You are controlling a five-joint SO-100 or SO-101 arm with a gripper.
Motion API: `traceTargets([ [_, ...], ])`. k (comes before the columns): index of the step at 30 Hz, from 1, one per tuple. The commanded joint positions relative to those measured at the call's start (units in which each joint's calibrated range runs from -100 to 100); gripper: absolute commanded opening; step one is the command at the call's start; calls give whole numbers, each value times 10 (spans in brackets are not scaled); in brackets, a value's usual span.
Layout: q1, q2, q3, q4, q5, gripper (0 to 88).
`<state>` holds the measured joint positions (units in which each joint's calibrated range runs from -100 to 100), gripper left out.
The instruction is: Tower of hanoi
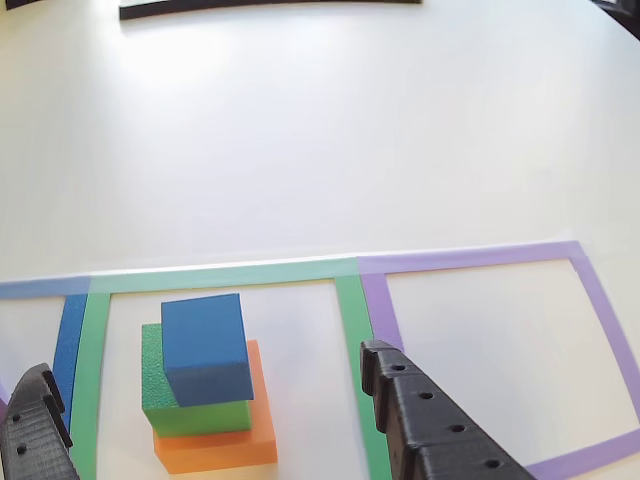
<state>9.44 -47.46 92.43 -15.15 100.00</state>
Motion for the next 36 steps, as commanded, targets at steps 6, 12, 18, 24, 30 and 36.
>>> traceTargets([
  [6, -2, 105, -11, -122, 0, 364],
  [12, -14, 152, -22, -158, 0, 358],
  [18, -23, 202, -42, -193, 0, 357],
  [24, -28, 262, -81, -224, 0, 357],
  [30, -36, 282, -99, -227, 0, 345],
  [36, -44, 284, -96, -226, 0, 320],
])
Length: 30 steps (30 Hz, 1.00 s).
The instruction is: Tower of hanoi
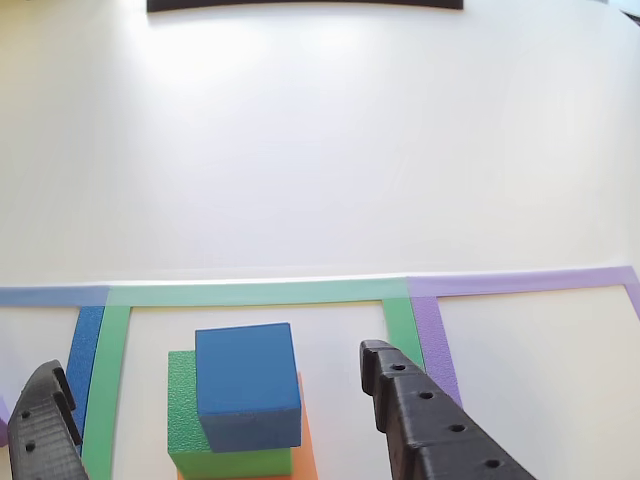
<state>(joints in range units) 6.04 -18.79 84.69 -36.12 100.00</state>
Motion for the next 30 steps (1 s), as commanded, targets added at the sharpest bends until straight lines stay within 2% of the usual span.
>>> traceTargets([
  [1, -11, -2, -19, -16, 0, 317],
  [10, -23, 22, -27, -25, 0, 301],
  [22, -28, 50, -50, -39, 0, 192],
  [30, -30, 48, -46, -37, 0, 199],
])
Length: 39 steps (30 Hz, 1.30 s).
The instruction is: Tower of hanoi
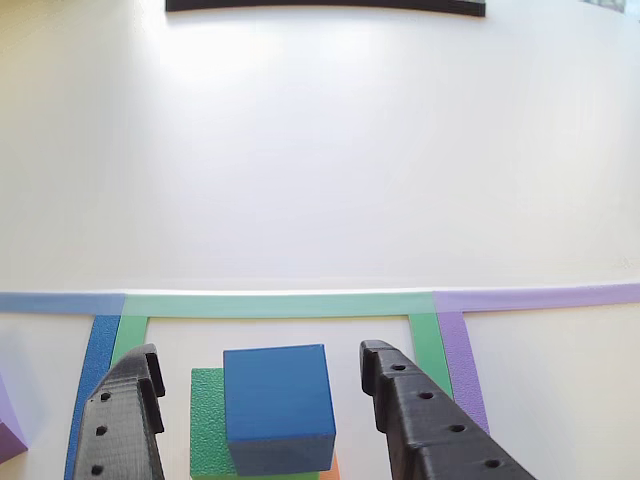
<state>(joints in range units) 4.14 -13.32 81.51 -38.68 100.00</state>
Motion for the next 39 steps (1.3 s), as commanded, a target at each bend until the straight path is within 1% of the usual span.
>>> traceTargets([
  [1, -11, -8, -11, -12, 0, 196],
  [11, -18, -23, 7, -11, 0, 175],
  [24, -27, -23, 6, -13, 0, 70],
  [34, -34, -21, 6, -13, 0, 24],
  [39, -38, -25, 1, -10, 0, 19],
])
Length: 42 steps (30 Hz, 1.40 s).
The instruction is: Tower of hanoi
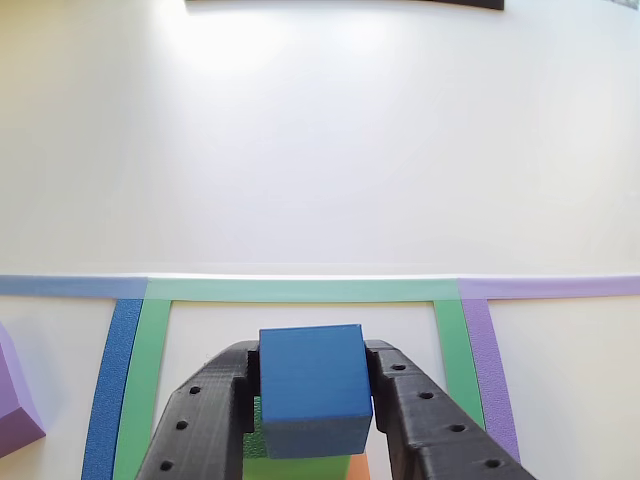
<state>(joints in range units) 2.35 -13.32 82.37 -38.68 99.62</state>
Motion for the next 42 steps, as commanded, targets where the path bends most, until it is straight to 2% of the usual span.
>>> traceTargets([
  [1, -22, -27, -10, -9, 4, 20],
  [5, -29, -53, -41, 30, 4, 21],
  [8, -36, -98, -85, 117, 4, 23],
  [15, -46, -231, -267, 490, 4, 24],
  [22, -59, -280, -490, 860, 4, 23],
  [26, -79, -281, -602, 1003, 4, 26],
  [34, -132, -283, -764, 1202, 4, 23],
  [42, -182, -287, -798, 1244, 4, 25],
])
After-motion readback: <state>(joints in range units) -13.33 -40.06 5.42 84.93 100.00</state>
